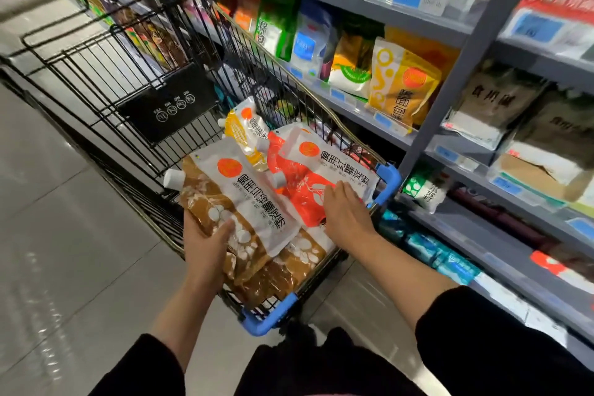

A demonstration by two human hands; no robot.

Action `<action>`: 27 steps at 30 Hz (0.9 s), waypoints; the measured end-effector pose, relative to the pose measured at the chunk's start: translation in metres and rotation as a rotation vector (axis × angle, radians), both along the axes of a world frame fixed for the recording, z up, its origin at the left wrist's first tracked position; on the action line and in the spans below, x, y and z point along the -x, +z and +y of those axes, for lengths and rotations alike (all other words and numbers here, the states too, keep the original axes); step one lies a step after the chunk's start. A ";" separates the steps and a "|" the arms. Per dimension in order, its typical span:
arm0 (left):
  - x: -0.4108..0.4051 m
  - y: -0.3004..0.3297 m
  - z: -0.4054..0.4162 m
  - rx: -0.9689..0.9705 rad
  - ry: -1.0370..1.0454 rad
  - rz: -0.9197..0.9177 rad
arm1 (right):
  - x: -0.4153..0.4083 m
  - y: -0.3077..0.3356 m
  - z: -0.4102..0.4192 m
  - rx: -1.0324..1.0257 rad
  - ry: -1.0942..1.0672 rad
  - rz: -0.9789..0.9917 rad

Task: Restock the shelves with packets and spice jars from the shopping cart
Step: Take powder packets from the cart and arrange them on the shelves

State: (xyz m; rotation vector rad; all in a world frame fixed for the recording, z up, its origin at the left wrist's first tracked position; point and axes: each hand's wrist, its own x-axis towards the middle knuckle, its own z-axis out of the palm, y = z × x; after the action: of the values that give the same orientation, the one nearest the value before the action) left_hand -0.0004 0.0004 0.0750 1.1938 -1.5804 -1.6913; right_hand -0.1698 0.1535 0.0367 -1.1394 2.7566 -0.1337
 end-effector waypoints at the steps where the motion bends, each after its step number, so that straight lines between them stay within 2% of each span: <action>1: 0.000 -0.002 0.004 -0.004 0.003 -0.001 | 0.000 0.000 0.000 -0.018 0.024 0.034; 4: 0.002 -0.006 0.018 0.005 -0.014 0.023 | 0.002 0.004 -0.001 -0.074 0.095 0.116; 9: 0.002 -0.006 0.032 0.025 0.018 0.039 | 0.009 0.009 0.004 -0.098 0.033 0.066; 13: 0.001 -0.011 0.035 0.054 0.023 0.017 | 0.013 0.020 0.011 -0.098 0.073 0.082; 17: 0.001 -0.015 0.039 0.072 0.017 -0.011 | 0.011 0.020 0.023 0.078 0.068 0.174; 21: 0.001 -0.014 0.048 0.067 0.008 0.023 | -0.019 0.026 0.027 0.562 0.102 0.323; 23: 0.004 -0.007 0.053 0.051 0.017 0.049 | -0.048 0.032 0.015 0.688 0.156 0.281; 27: 0.005 0.002 0.057 -0.016 0.031 0.138 | -0.090 0.010 -0.008 0.619 0.247 -0.009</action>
State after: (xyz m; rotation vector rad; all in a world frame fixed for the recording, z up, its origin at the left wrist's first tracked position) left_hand -0.0051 0.0570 0.0774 1.0785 -1.4612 -1.7305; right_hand -0.0801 0.1460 0.0468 -1.5865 2.5983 -1.0083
